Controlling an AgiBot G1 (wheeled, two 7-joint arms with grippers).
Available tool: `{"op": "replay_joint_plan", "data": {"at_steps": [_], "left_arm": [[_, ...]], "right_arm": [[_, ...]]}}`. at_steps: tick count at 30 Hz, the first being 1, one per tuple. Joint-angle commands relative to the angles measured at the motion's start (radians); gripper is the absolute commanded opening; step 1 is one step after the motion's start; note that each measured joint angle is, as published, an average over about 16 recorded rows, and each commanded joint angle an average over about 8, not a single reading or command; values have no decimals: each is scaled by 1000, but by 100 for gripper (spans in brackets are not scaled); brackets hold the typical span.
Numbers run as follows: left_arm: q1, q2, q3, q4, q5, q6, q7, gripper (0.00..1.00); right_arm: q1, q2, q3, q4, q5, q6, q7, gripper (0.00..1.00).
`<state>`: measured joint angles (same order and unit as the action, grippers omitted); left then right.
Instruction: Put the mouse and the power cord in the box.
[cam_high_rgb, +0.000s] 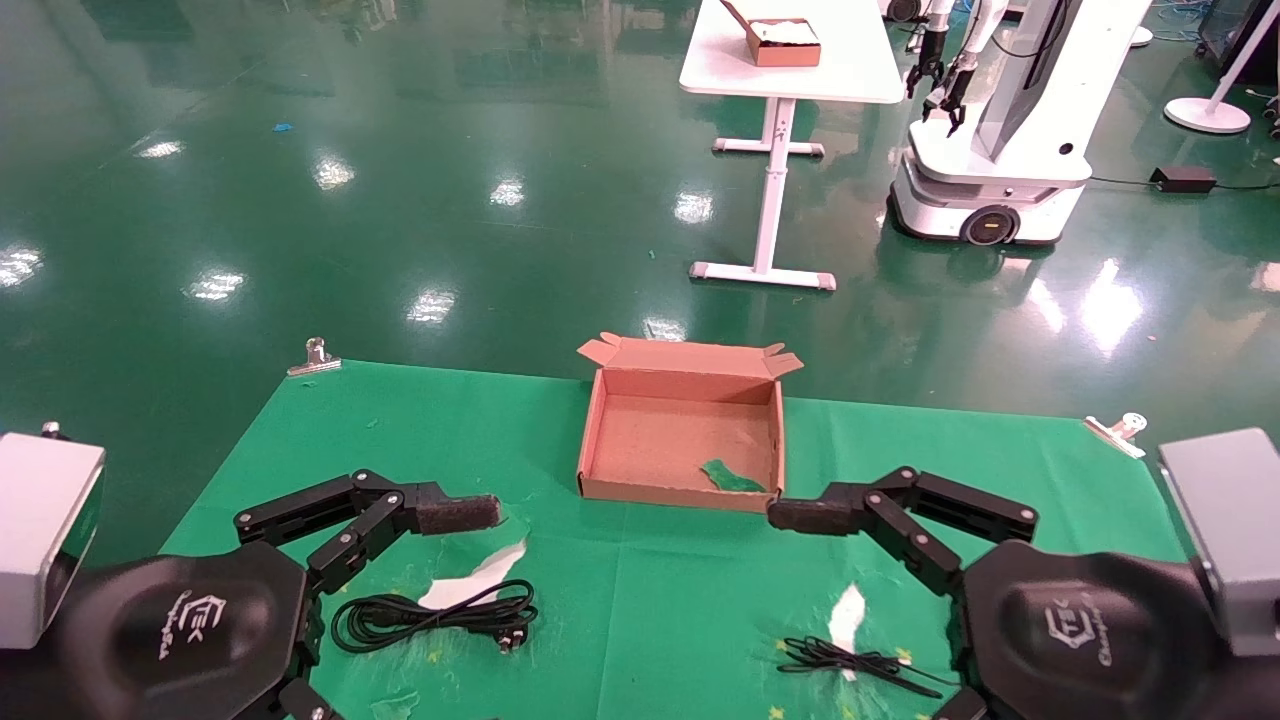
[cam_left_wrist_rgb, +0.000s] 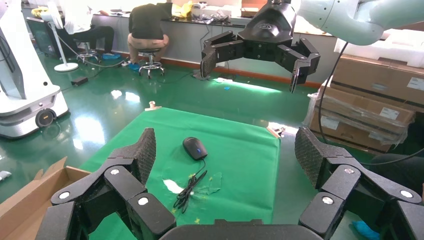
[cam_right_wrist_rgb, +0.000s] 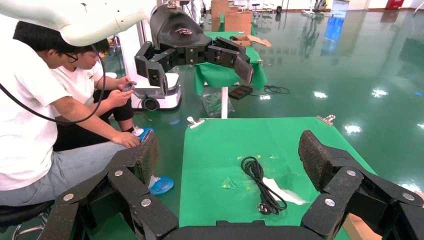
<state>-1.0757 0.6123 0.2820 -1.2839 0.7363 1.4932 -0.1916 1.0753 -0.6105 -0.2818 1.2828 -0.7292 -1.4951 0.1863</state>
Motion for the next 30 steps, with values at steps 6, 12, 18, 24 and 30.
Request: {"op": "replay_joint_plan", "data": {"at_steps": [6, 12, 18, 24, 30], "left_arm": [[0, 0, 0, 0, 0, 0, 0, 100], [0, 0, 0, 0, 0, 0, 0, 100], [0, 0, 0, 0, 0, 0, 0, 100], [0, 0, 0, 0, 0, 0, 0, 100], [0, 0, 0, 0, 0, 0, 0, 100]], "right_arm": [[0, 0, 0, 0, 0, 0, 0, 100], [0, 0, 0, 0, 0, 0, 0, 100], [0, 0, 0, 0, 0, 0, 0, 100], [0, 0, 0, 0, 0, 0, 0, 100], [0, 0, 0, 0, 0, 0, 0, 100]]}}
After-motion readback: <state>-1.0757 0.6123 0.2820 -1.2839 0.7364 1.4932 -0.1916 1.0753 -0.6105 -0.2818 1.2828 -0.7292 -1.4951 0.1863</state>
